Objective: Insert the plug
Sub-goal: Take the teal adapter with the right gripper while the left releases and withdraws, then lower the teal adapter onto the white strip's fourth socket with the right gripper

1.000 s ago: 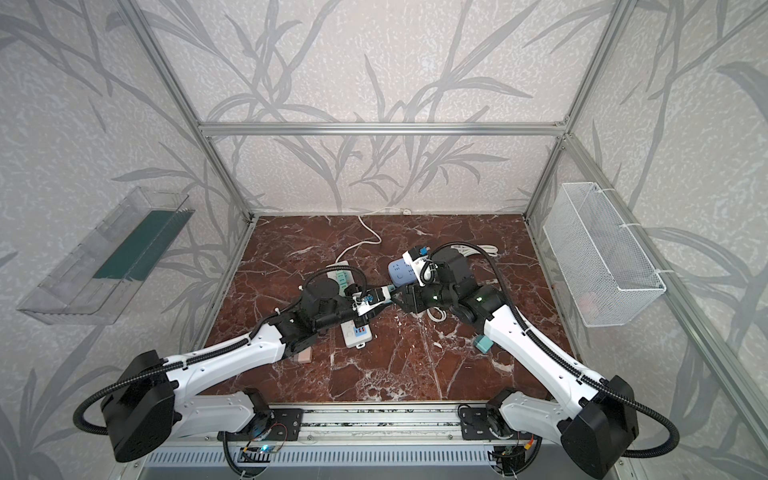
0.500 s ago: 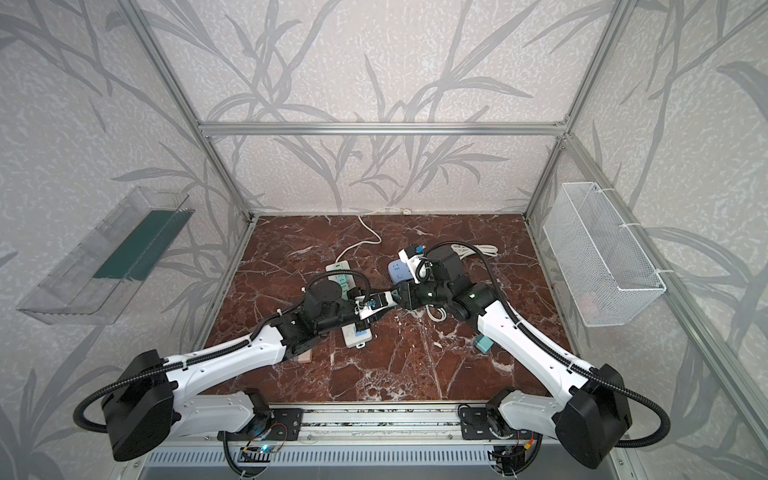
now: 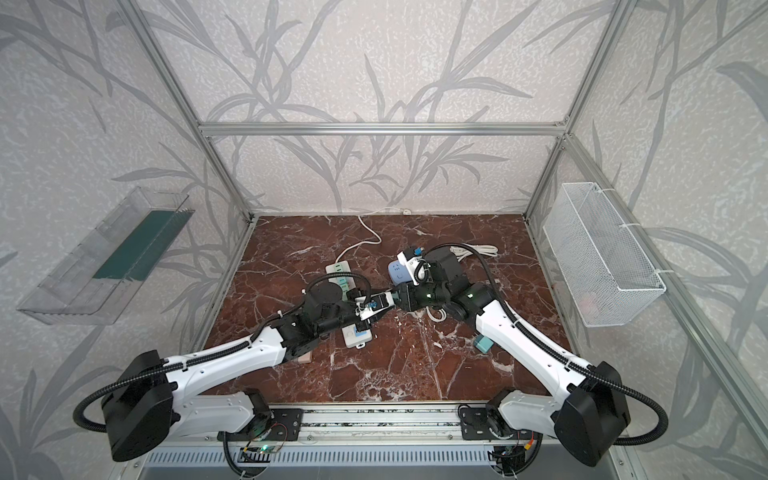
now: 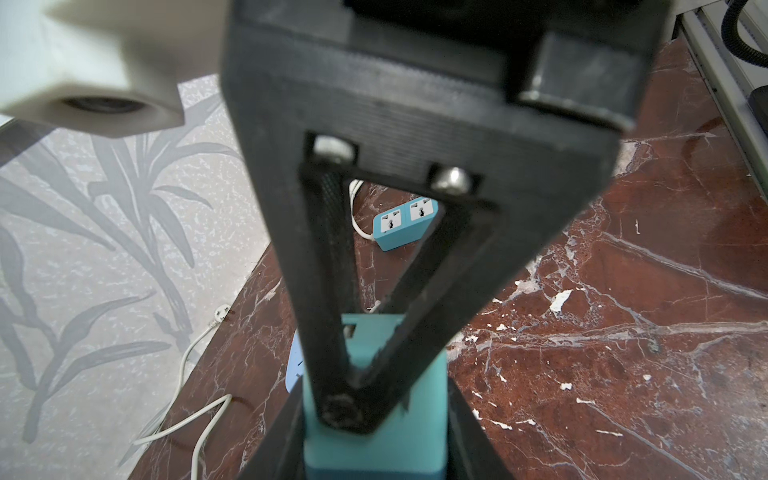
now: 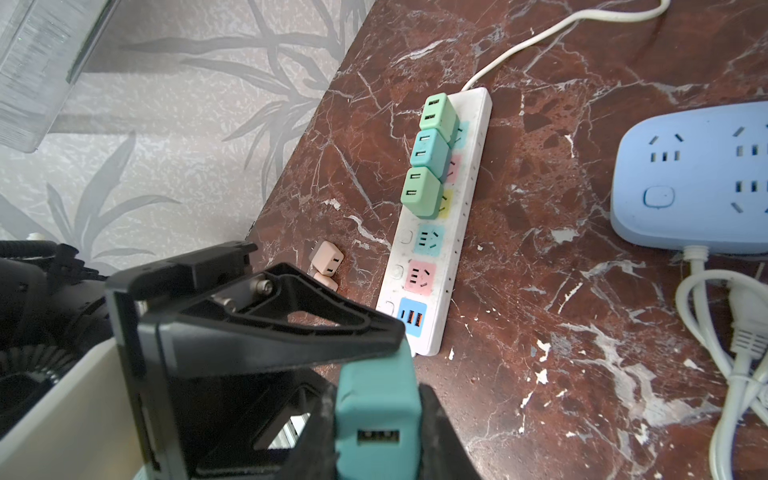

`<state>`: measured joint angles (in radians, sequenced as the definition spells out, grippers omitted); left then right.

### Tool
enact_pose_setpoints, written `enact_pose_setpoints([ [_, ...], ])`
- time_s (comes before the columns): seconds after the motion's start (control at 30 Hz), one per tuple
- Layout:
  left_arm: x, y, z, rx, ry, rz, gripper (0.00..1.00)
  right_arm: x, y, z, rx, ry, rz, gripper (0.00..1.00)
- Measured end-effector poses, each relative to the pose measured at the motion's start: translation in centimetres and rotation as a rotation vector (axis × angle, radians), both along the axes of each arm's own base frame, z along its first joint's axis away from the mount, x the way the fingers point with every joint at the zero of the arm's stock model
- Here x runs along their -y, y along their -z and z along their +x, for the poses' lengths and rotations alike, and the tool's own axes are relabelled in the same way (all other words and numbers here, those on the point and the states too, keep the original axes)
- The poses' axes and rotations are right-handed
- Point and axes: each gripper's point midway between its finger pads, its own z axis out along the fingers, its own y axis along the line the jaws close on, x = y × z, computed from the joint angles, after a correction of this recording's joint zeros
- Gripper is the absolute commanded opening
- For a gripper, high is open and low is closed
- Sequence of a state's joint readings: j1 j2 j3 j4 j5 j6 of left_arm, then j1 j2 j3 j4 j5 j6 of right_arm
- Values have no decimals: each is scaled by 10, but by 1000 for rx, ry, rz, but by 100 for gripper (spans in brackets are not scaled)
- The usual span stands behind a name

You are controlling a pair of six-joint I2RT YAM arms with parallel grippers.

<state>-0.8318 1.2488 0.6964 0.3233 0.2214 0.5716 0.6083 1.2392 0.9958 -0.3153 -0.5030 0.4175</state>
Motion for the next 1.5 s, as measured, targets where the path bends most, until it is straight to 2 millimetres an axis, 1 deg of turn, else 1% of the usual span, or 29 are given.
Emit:
enact_pose_setpoints([
  [0.03,0,0,0,2,-4,0,40,0,0,0,0,1,0,0],
  [0.07,0,0,1,1,-10,-2,48,0,0,0,1,2,1,0],
  [0.13,-2,-2,5,10,-42,-17,69,0,-1,2,6,8,0,0],
  [0.17,-4,-5,8,21,-71,-39,73,1,-1,3,9,19,-3,0],
  [0.23,-11,-9,15,41,-130,-76,77,4,-3,8,24,46,-14,0],
  [0.33,-22,-19,23,75,-218,-121,83,10,-12,18,68,101,-29,0],
  [0.43,-36,-39,37,125,-328,-183,86,14,-31,32,130,159,-36,0],
  [0.47,-43,-47,43,145,-381,-210,88,16,-34,35,143,177,-45,0],
  [0.53,-62,-61,56,171,-493,-263,92,17,-34,39,156,201,-77,0],
  [0.57,-74,-67,64,178,-558,-285,94,14,-30,40,159,204,-104,0],
  [0.67,-115,-86,87,162,-764,-377,95,-8,-12,38,157,169,-193,0],
  [0.73,-152,-99,106,111,-937,-443,99,-26,6,34,149,132,-259,0],
  [0.77,-168,-103,113,80,-1012,-475,99,-33,14,33,143,117,-285,0],
  [0.8,-190,-111,121,44,-1105,-522,99,-41,24,32,136,101,-318,0],
  [0.83,-209,-118,127,13,-1176,-568,99,-49,32,31,131,87,-348,0],
  [0.9,-237,-128,135,-41,-1269,-653,99,-64,45,31,123,63,-392,0],
  [0.93,-249,-128,137,-71,-1308,-689,99,-72,52,31,119,54,-415,0],
  [0.97,-256,-125,139,-98,-1331,-709,99,-79,56,31,114,44,-429,0],
  [1.0,-264,-117,139,-133,-1358,-722,99,-86,61,32,111,35,-445,0],
  [1.07,-270,-100,141,-203,-1390,-722,99,-100,70,35,108,25,-469,0],
  [1.13,-276,-83,142,-265,-1418,-716,99,-109,80,39,101,19,-493,0],
  [1.2,-279,-74,142,-302,-1434,-718,99,-112,89,42,91,21,-513,0],
  [1.3,-282,-72,142,-322,-1432,-735,97,-117,101,47,76,21,-543,0],
  [1.5,-281,-72,143,-347,-1414,-756,96,-130,115,58,48,24,-568,0],
])
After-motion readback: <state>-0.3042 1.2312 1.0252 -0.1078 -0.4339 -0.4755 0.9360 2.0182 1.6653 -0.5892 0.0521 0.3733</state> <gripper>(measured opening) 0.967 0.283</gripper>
